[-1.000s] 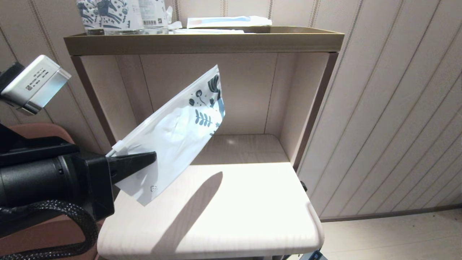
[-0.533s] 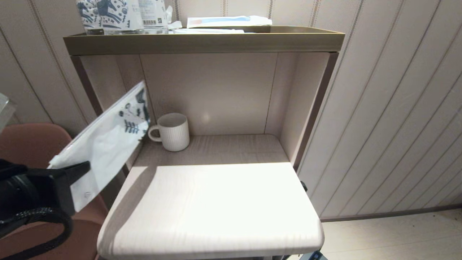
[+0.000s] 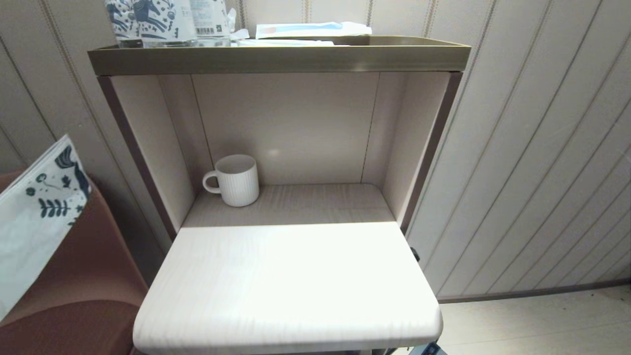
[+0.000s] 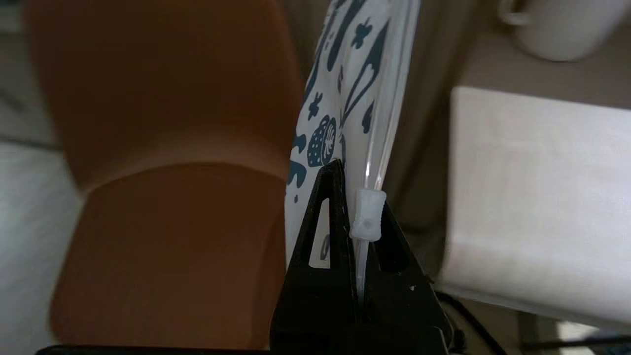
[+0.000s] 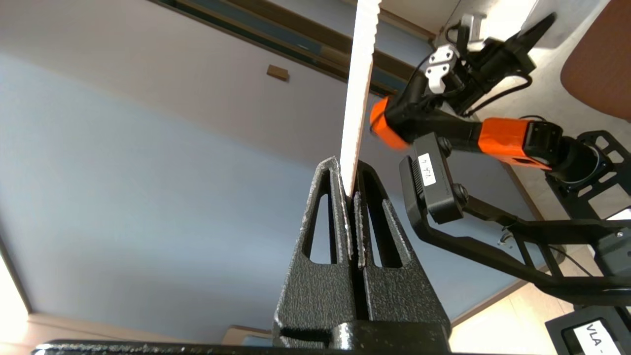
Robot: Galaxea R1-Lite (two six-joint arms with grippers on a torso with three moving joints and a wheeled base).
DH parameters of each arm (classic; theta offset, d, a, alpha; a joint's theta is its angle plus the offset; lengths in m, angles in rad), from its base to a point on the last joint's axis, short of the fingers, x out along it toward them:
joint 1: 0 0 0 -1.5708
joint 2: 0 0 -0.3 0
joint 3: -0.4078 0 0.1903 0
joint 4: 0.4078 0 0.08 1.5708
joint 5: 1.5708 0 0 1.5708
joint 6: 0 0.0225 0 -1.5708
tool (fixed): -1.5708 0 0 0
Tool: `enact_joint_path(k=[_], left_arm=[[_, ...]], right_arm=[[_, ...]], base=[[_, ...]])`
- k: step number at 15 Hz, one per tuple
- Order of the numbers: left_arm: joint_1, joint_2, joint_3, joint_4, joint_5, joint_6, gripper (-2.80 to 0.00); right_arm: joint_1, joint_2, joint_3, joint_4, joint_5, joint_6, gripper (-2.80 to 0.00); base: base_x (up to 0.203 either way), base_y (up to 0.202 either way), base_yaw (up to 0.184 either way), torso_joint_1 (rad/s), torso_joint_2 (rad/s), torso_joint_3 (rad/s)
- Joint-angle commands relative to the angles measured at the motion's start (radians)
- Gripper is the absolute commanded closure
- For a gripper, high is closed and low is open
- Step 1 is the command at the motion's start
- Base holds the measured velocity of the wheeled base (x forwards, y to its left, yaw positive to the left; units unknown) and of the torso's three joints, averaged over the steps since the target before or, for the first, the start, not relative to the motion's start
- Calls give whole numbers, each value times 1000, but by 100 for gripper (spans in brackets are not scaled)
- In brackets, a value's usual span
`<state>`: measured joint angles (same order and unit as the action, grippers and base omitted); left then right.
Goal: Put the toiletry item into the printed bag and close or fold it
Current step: Place the comb into the storage bag
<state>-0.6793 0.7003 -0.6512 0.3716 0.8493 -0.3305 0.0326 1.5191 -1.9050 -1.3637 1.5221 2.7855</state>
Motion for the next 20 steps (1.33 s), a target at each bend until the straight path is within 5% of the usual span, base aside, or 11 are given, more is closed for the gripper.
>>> enact_joint_path(k=[1,4,7,9,12,15,20], left_arm=[[180,-147,86,23,5,5,0],[455,-317,229,26,-35,21,0],[691,-462,342,13,-173,131,0],[701,-540,457,-70,-292,257,0],[689,-698,527,-172,-641,447,0],[686,-700,592,-213,-924,507,0],[684,-700,598,-220,-894,446,0]], right_arm=[[-3,-6,14,-23,48,15,0],[-5,-13,37,-35,48,15,0],[-21,-17,45,-37,48,15,0],[-23,-27,66,-50,48,15,0],[-22,-45,97,-75,48,15,0],[-22,-66,114,-112,48,15,0],[-28,-91,95,-134,48,15,0]], base=[[0,0,0,0,0,0],[0,0,0,0,0,0],[0,0,0,0,0,0],[0,0,0,0,0,0],[0,0,0,0,0,0],[0,0,0,0,0,0],[0,0,0,0,0,0]])
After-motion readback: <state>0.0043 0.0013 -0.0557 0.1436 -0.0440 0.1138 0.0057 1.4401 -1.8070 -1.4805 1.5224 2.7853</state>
